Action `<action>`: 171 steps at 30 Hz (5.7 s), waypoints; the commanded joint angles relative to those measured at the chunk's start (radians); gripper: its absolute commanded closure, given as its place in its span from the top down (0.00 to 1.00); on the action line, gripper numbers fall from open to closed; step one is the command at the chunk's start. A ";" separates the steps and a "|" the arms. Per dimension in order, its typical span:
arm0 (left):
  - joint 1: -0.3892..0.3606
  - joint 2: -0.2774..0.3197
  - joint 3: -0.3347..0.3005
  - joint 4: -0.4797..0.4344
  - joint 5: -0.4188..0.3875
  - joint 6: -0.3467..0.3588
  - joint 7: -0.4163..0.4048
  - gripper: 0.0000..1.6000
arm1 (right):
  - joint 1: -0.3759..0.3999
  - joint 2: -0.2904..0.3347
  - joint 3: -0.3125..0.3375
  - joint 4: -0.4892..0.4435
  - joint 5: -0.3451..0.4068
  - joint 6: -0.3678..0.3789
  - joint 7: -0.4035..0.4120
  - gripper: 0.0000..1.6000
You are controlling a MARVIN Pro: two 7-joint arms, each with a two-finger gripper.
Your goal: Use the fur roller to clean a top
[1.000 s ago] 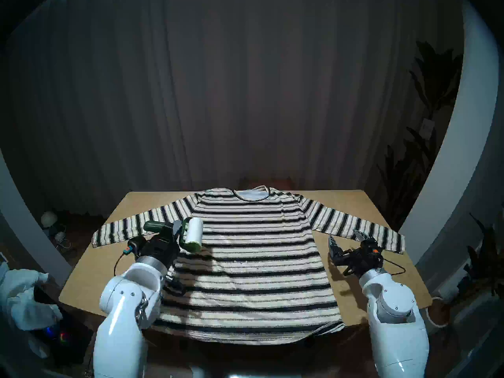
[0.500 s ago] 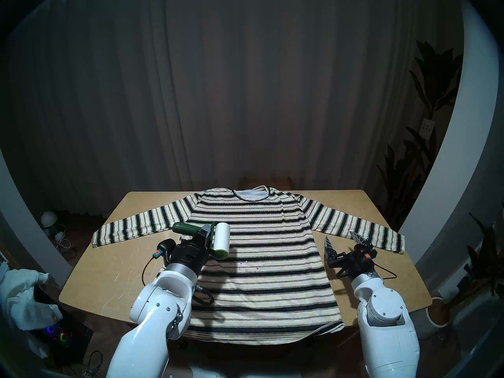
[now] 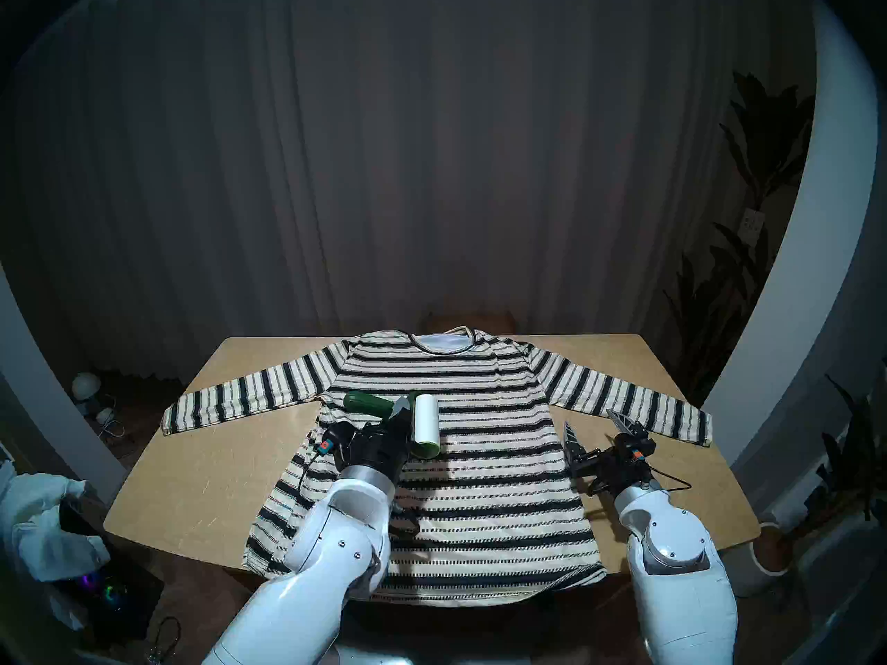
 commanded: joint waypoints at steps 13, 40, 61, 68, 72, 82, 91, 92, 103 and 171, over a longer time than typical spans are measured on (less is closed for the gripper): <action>-0.206 0.106 0.298 0.091 0.059 -0.267 0.148 0.00 | 0.024 -0.033 0.005 -0.029 -0.013 0.037 -0.056 1.00; -0.416 0.070 0.554 0.242 0.206 -0.403 0.492 0.00 | 0.003 -0.013 0.000 0.000 -0.029 -0.041 -0.015 1.00; -0.512 0.032 0.671 0.317 0.188 -0.404 0.599 0.00 | 0.046 -0.007 -0.041 0.068 -0.090 -0.063 -0.055 1.00; -0.539 0.034 0.715 0.335 0.167 -0.415 0.591 0.00 | 0.046 0.008 -0.061 0.080 -0.178 -0.033 -0.098 1.00; -0.551 0.030 0.737 0.347 0.170 -0.424 0.601 0.00 | 0.061 -0.003 -0.068 0.093 -0.212 0.007 -0.131 1.00; -0.565 0.033 0.760 0.346 0.152 -0.430 0.637 0.00 | 0.077 0.032 -0.095 0.072 -0.248 0.124 -0.106 1.00; -0.562 0.045 0.754 0.335 0.154 -0.437 0.639 0.00 | 0.015 0.095 -0.078 -0.039 -0.193 0.217 0.037 1.00; -0.561 0.046 0.753 0.329 0.155 -0.443 0.638 0.00 | 0.013 0.106 -0.076 -0.045 -0.190 0.220 0.053 1.00; -0.565 0.059 0.764 0.321 0.175 -0.407 0.650 0.00 | 0.013 0.130 -0.088 -0.051 -0.227 0.273 0.088 1.00; -0.542 0.219 0.720 0.255 0.071 -0.243 0.772 0.00 | 0.047 0.204 -0.178 0.100 -0.314 0.302 0.040 1.00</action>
